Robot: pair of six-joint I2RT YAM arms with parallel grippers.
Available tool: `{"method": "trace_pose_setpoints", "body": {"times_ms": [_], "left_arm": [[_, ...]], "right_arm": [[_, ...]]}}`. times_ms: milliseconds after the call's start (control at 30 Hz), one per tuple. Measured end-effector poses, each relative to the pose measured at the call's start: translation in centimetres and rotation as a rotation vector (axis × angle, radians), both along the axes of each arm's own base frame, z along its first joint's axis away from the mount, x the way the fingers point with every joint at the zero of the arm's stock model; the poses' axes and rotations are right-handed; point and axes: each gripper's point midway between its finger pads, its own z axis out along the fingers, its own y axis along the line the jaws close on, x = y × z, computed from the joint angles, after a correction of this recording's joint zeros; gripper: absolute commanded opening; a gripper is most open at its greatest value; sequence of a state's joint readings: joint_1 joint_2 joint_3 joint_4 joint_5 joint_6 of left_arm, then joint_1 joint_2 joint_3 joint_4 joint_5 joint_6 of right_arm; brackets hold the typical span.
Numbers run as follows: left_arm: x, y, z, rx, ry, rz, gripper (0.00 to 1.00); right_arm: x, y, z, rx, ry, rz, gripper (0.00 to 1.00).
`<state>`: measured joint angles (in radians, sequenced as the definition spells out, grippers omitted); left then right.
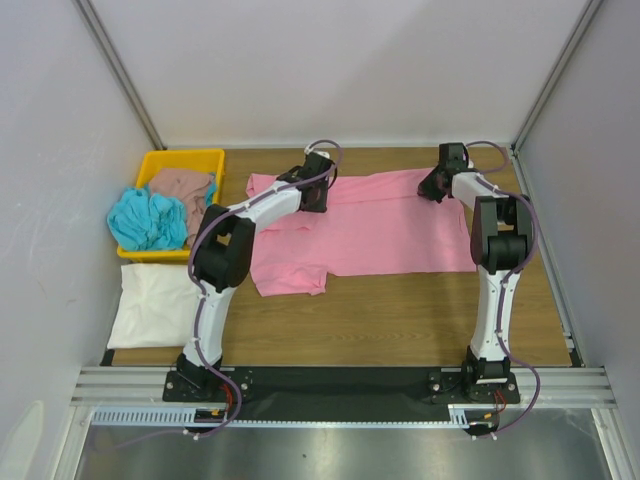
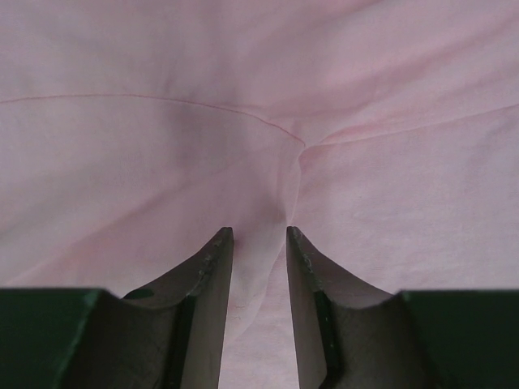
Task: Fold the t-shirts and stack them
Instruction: Fold the tshirt
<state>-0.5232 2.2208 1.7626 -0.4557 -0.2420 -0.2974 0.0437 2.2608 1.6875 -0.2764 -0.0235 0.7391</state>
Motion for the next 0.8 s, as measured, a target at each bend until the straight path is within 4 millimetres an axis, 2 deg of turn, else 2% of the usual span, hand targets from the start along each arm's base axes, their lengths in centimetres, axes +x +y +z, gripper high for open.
{"method": "trace_pose_setpoints", "body": {"times_ms": [167, 600, 667, 733, 767, 800], "left_arm": [[-0.4, -0.1, -0.4, 0.014, 0.007, -0.001, 0.36], [-0.7, 0.0, -1.4, 0.029, 0.023, -0.002, 0.39], [-0.8, 0.0, -1.8, 0.034, 0.029, -0.001, 0.37], [-0.9, 0.0, -2.2, 0.039, 0.036, -0.002, 0.28], [-0.9, 0.0, -2.4, 0.041, 0.040, -0.001, 0.18], [-0.9, 0.1, -2.6, 0.045, 0.040, 0.003, 0.13]], "right_arm": [[0.2, -0.1, 0.0, 0.003, -0.002, -0.005, 0.00], [0.2, -0.2, 0.0, 0.007, 0.000, -0.007, 0.00], [0.2, -0.2, 0.0, 0.010, 0.000, -0.005, 0.00], [0.2, -0.2, 0.1, 0.012, -0.001, -0.005, 0.00], [0.2, -0.2, 0.1, 0.012, 0.000, -0.005, 0.00], [0.2, -0.2, 0.1, 0.012, -0.001, -0.004, 0.00]]}}
